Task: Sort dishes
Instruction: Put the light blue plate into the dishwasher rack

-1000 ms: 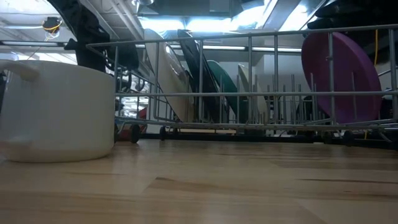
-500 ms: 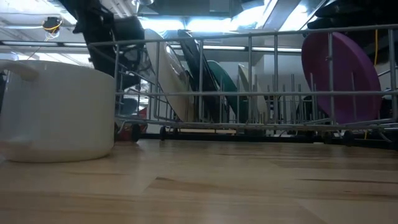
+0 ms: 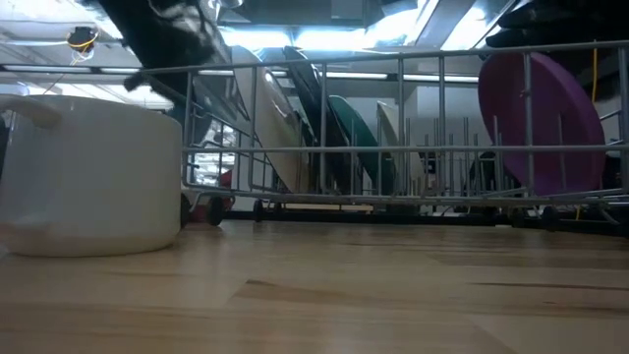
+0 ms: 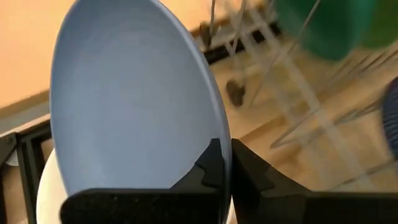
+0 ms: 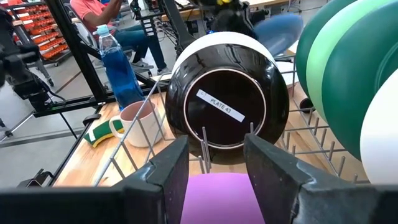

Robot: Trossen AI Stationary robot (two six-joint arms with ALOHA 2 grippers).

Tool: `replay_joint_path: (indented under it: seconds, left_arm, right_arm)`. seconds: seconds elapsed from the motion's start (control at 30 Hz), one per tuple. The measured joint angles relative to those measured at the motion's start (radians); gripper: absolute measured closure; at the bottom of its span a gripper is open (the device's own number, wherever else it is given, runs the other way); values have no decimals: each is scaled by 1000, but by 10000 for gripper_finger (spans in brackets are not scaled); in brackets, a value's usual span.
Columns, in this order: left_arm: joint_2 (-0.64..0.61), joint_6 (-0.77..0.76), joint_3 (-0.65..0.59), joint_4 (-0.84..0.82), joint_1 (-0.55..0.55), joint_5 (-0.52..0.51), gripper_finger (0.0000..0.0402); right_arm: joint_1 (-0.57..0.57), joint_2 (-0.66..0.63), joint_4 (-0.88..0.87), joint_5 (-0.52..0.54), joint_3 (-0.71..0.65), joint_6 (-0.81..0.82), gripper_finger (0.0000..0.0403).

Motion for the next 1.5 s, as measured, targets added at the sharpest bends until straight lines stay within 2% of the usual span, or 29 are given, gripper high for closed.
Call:
replay_joint_path:
  seconds: [0.13,0.23,0.4,0.67,0.83,1.03,1.27,1.5]
  left_arm:
    - [-113,-52,15,24,0,25,401]
    - [-190,-110,14,89,-21,84,401]
    - [-280,-177,15,307,-105,147,402]
    - [-294,-97,15,690,-305,149,401]
    - [-180,-43,15,848,-444,144,401]
    - [63,-55,14,1098,-558,130,401]
    - [333,-222,14,1410,-616,116,401]
    - [476,-385,14,1472,-653,27,401]
  right_arm:
    - [0,0,0,0,0,-3,242]
    - [0,0,1,0,0,-21,242]
    - [0,0,1,1,0,-24,242]
    - [0,0,1,1,0,-24,242]
    - [0,0,2,1,0,-25,242]
    - [0,0,2,1,0,-25,242]
    - [0,0,2,1,0,-25,242]
    - [0,0,0,1,0,-25,242]
